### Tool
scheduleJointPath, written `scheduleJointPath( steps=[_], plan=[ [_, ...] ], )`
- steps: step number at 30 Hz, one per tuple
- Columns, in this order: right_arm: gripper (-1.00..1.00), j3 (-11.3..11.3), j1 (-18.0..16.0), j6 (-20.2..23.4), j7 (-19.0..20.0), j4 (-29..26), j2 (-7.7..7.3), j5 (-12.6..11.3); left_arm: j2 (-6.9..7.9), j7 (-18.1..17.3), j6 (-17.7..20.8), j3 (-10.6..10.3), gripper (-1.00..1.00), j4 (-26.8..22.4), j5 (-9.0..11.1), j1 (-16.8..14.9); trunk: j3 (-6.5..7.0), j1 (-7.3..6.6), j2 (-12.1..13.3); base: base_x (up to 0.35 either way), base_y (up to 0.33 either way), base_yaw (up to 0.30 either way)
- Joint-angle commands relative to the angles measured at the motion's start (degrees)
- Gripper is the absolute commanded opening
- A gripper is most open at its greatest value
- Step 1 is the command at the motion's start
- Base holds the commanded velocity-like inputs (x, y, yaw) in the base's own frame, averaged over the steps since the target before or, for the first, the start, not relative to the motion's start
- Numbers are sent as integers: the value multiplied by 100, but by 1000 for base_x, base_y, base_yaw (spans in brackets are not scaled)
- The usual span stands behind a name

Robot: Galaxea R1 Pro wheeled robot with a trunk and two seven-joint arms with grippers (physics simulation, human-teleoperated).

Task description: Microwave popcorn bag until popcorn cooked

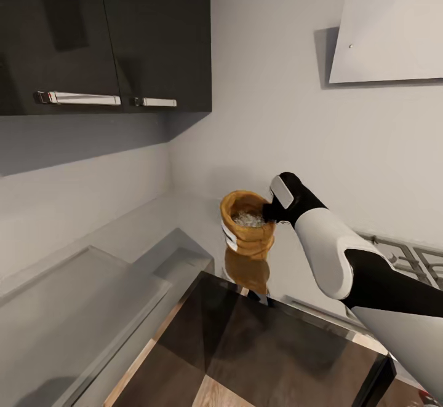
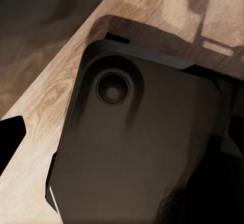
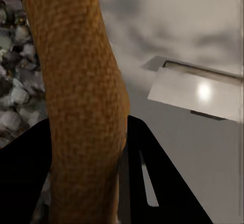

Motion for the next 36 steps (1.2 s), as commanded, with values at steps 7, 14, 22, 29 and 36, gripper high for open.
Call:
scheduleJointPath(
  steps=[7, 14, 22, 29, 36],
  plan=[
    [-100, -29, -2, 93, -87, -492, -30, -80, -16, 3, -6, 44, 100, -7, -1, 1, -6, 1, -3, 0, 0, 0],
    [-100, -29, -2, 93, -86, -504, -43, -87, -26, 5, -7, 27, 100, -6, -17, 1, -6, 1, -3, -98, 0, 0],
    [-100, -38, -2, 93, -86, -504, -30, -95, -27, 9, -25, 34, 100, -6, -10, 1, -6, 1, -3, -343, 0, 0],
    [-100, -50, -2, 93, -79, -504, -39, -96, -32, 17, -30, 35, 100, -7, -8, 1, -6, 1, -3, -349, 0, 0],
    [-100, -50, -2, 93, -62, -504, -66, -107, -36, 18, -40, 26, 100, -7, -18, 1, -6, 1, -3, -350, 0, 0]
  ],
)
